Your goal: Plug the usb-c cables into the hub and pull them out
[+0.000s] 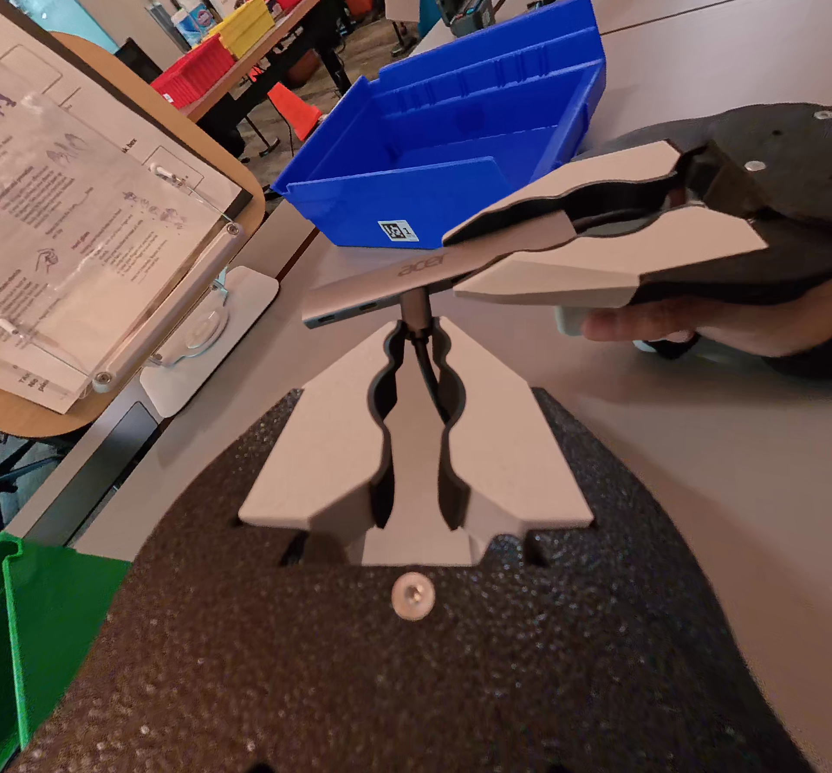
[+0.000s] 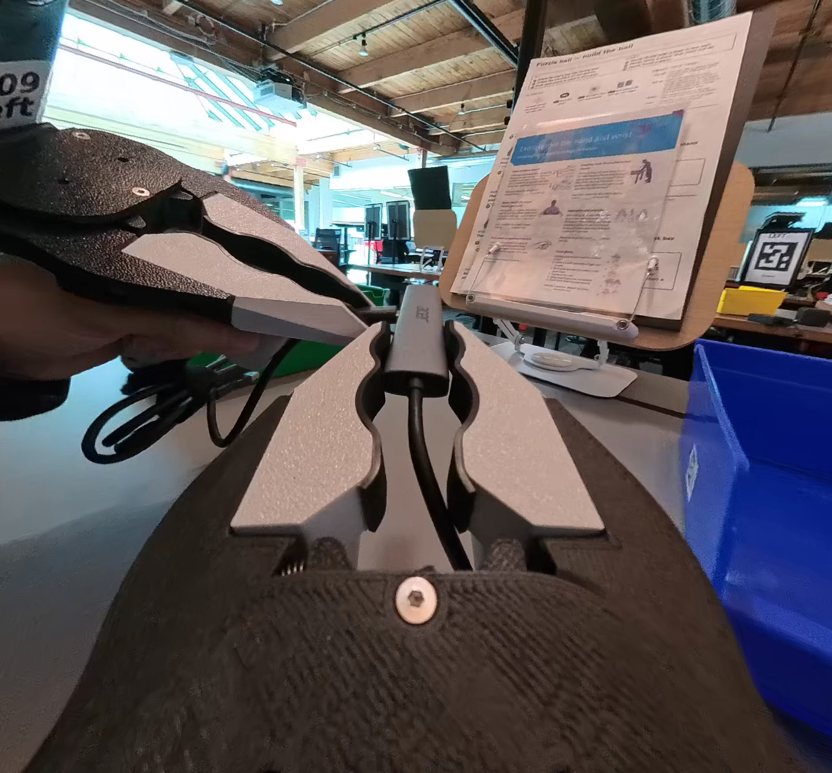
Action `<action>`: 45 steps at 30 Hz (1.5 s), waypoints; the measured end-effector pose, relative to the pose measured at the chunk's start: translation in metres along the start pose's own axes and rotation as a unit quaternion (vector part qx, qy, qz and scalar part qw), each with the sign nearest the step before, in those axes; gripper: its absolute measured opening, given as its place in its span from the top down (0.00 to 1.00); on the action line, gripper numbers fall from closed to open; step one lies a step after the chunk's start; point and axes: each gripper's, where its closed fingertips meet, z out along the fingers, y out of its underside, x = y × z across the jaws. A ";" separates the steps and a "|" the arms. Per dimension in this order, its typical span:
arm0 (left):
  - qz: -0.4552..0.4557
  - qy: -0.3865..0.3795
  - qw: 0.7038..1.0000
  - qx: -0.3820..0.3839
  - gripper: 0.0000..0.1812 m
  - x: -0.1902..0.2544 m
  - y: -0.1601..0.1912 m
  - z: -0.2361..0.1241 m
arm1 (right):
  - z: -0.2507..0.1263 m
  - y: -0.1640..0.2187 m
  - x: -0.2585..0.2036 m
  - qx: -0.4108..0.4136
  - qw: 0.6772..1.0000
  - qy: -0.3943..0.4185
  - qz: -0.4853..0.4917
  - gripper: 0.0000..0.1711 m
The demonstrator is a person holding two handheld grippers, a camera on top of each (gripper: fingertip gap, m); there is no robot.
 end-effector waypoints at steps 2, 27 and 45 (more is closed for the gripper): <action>0.012 0.000 1.000 -0.017 0.95 -0.001 0.005 0.001 | 0.002 0.005 -0.001 -0.014 1.000 0.004 -0.011 0.86; -0.376 0.011 0.862 0.338 0.88 -0.142 -0.060 -0.185 | 0.005 0.005 -0.001 -0.008 0.998 0.020 -0.056 0.87; -0.306 -0.082 0.887 -0.335 0.83 -0.165 0.239 -0.170 | -0.003 0.006 0.016 -0.016 0.994 0.061 -0.091 0.87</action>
